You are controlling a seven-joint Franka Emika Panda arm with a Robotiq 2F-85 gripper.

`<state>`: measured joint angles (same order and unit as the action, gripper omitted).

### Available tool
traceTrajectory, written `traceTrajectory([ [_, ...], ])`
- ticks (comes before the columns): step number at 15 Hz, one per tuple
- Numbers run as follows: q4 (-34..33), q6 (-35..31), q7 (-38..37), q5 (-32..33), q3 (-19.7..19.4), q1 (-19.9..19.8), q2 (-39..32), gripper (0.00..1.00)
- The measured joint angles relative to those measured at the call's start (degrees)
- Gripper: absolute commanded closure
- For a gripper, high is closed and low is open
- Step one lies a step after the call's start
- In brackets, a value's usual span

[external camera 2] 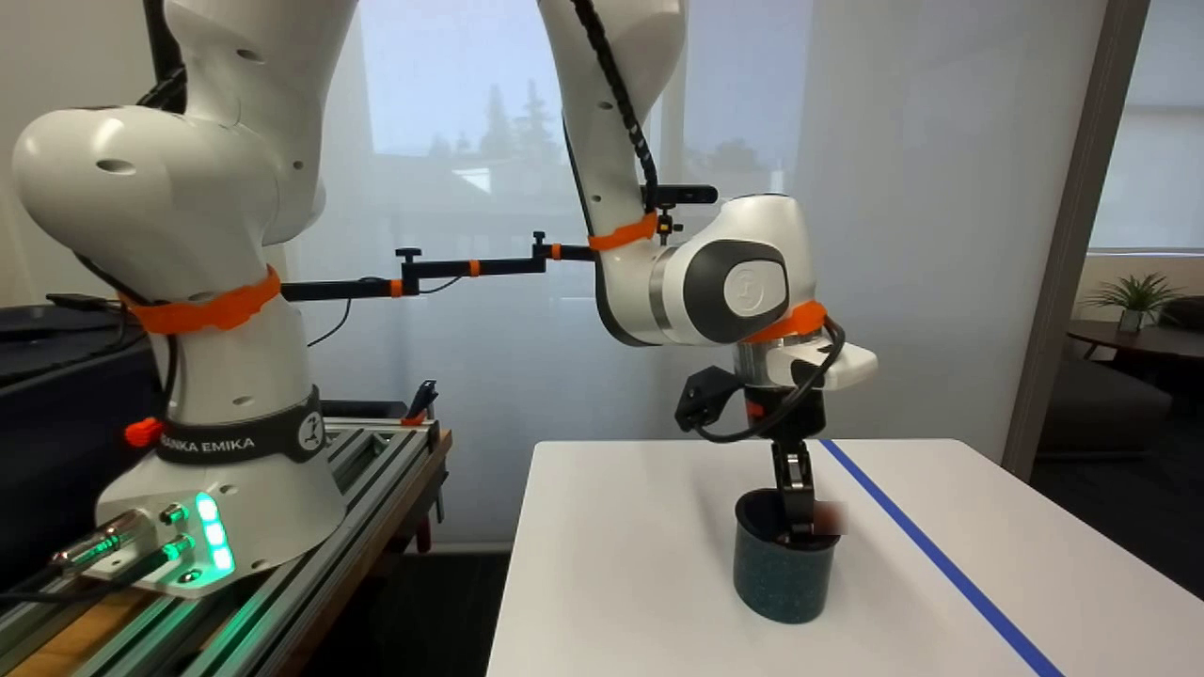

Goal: Remove the marker from the cup and put it on the table

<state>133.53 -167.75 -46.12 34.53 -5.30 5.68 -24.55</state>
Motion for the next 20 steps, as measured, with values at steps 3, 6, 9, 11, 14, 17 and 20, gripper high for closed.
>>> traceTrajectory([
  [3, -0.22, 0.0, -0.14, 0.0, -0.51, 1.02, 0.11, 0.95],
  [6, -0.23, 0.11, -0.92, 0.0, -0.75, 2.29, 1.25, 0.95],
  [9, -0.02, 0.89, -2.33, 0.0, -1.29, 4.12, 4.02, 0.95],
  [11, 0.06, 2.74, -3.17, 0.0, -1.88, 5.55, 7.1, 0.95],
  [14, 0.34, 7.39, -3.46, -0.02, -1.89, 6.99, 12.63, 0.95],
  [17, 0.91, 10.51, -3.47, -0.17, -0.11, 8.62, 16.0, 0.95],
  [20, 1.68, 10.71, -3.64, -0.48, 2.67, 10.55, 15.63, 0.95],
])
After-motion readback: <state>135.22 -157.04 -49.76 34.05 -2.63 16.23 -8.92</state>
